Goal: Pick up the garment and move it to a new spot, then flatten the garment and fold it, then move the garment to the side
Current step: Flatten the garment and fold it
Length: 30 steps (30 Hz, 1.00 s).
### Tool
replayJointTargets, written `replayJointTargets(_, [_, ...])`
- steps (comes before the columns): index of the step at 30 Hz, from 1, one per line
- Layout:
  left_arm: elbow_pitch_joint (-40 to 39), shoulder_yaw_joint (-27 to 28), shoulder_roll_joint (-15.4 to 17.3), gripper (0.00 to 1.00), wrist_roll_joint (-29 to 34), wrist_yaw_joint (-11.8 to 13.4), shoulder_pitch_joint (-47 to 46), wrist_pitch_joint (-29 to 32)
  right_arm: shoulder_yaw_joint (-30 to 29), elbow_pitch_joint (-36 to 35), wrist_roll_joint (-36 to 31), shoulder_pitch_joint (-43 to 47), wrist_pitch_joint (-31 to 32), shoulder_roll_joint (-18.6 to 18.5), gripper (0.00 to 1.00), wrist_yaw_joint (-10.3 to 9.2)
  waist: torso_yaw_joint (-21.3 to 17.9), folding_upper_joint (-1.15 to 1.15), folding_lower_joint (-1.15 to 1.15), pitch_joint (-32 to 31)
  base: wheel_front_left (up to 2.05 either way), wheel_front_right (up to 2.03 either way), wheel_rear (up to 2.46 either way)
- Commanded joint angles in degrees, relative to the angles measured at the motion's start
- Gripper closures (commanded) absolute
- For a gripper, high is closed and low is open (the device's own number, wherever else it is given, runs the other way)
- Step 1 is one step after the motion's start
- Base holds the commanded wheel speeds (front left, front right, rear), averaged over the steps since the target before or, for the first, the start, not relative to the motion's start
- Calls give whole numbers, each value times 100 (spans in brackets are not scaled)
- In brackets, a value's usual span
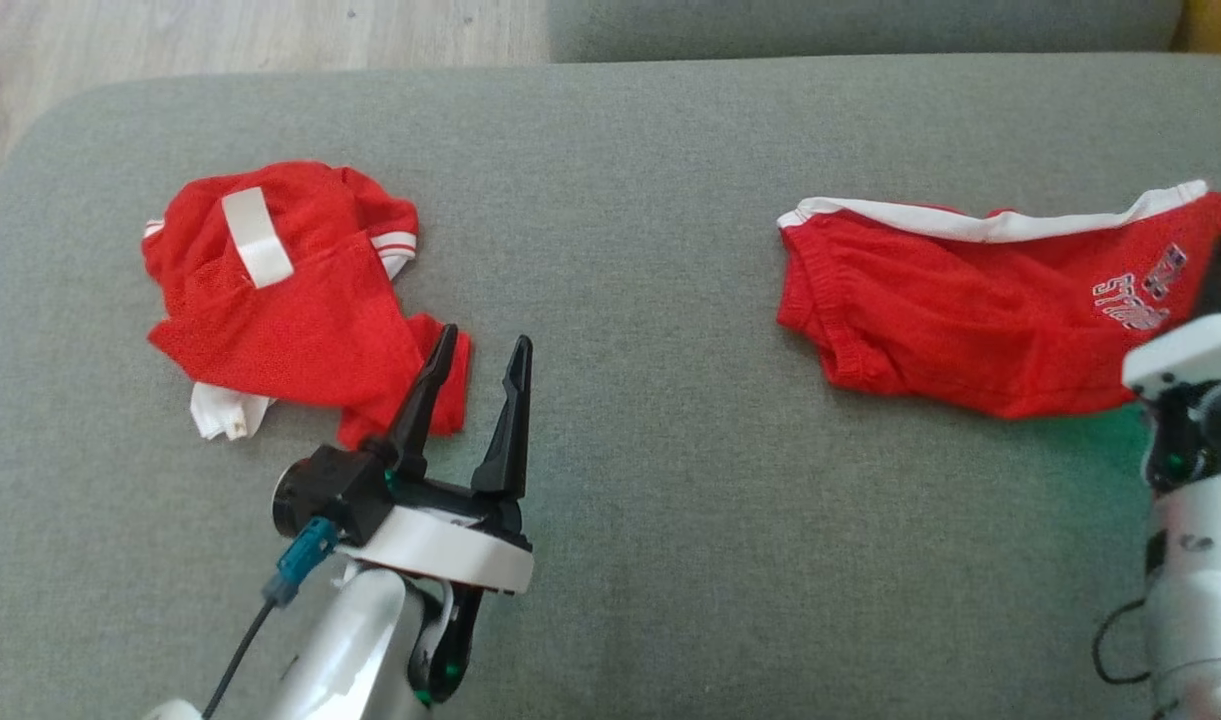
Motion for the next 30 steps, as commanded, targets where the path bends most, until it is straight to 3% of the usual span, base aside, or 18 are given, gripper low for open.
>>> replayJointTargets(1, [-167,182,37,0,13,-3,-57,-55,344,-296,137,-105,-92,62,100,-4,33,0,0,-39,0,0,0])
replayJointTargets(15, [-122,155,37,0,-14,33,69,-55,2540,-843,1186,59,-27,349,100,-4,317,0,0,-298,0,0,0])
replayJointTargets(28, [-98,197,48,0,0,59,212,-55,4498,-21,1461,359,220,393,100,-4,401,0,0,-455,0,0,0])
replayJointTargets(29, [-97,200,50,0,4,62,229,-55,4662,80,1410,350,244,390,56,-4,381,0,0,-462,0,0,0])
replayJointTargets(30, [-93,197,51,0,9,62,242,-55,4816,171,1375,342,253,385,0,-4,360,0,0,-470,0,0,0])
